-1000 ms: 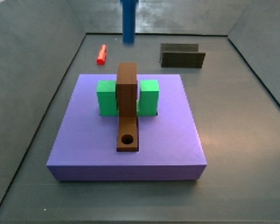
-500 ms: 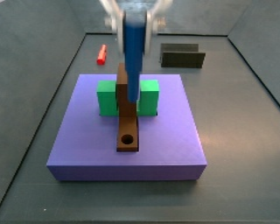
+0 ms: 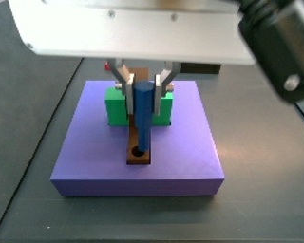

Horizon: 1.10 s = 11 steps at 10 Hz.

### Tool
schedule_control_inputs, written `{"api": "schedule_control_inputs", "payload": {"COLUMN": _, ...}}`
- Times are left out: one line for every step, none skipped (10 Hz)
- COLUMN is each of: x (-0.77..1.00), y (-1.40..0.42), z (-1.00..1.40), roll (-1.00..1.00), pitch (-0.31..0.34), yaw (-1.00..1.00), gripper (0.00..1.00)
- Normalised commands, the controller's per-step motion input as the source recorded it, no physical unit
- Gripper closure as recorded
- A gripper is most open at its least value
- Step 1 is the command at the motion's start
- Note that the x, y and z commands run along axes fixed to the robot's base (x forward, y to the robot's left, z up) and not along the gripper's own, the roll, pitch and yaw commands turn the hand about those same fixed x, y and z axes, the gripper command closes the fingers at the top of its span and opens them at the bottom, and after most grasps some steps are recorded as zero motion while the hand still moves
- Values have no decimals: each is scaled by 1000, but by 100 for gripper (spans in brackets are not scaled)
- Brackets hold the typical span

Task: Pick up the blue object. Move up. Move to above the board. Insert the blue object.
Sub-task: Insert the blue object.

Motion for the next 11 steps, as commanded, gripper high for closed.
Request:
{"api": "schedule_control_inputs", "payload": {"x": 0, "y": 0, "z": -126, "roll": 16, "pitch": 0, "yaw": 0, "gripper": 100}}
{"api": "schedule_control_inputs", "payload": {"x": 0, "y": 0, "z": -123, "roll": 31, "pitch": 0, "yaw": 0, "gripper": 100}}
{"api": "schedule_control_inputs", "payload": {"x": -71, "y": 0, "z": -80, "roll": 0, "pitch": 0, "yaw": -11, "gripper": 100}}
{"api": "schedule_control_inputs", "payload": {"x": -63, "y": 0, "z": -97, "roll": 0, "pitch": 0, "yaw": -9, "gripper": 100}}
{"api": "schedule_control_inputs", "payload": {"x": -17, "y": 0, "z": -94, "roll": 0, "pitch": 0, "yaw": 0, "gripper": 100}}
{"api": "schedule_control_inputs", "payload": {"x": 0, "y": 0, "z": -103, "roll": 0, "pitch": -14, "yaw": 0, "gripper": 100}}
{"api": "schedule_control_inputs", "payload": {"x": 131, "y": 0, "z": -169, "roll": 0, "pitch": -31, "yaw": 0, "gripper": 100}}
{"api": "schedule_control_inputs", "payload": {"x": 131, "y": 0, "z": -226, "roll": 0, "pitch": -40, "yaw": 0, "gripper": 100}}
{"api": "schedule_control_inputs", "payload": {"x": 91, "y": 0, "z": -286, "roll": 0, "pitch": -57, "yaw": 6, "gripper": 100}}
{"api": "schedule_control_inputs", "payload": {"x": 63, "y": 0, "z": -371, "roll": 0, "pitch": -74, "yaw": 14, "gripper": 100}}
{"api": "schedule_control_inputs", "payload": {"x": 0, "y": -6, "z": -389, "roll": 1, "pitch": -80, "yaw": 23, "gripper": 100}}
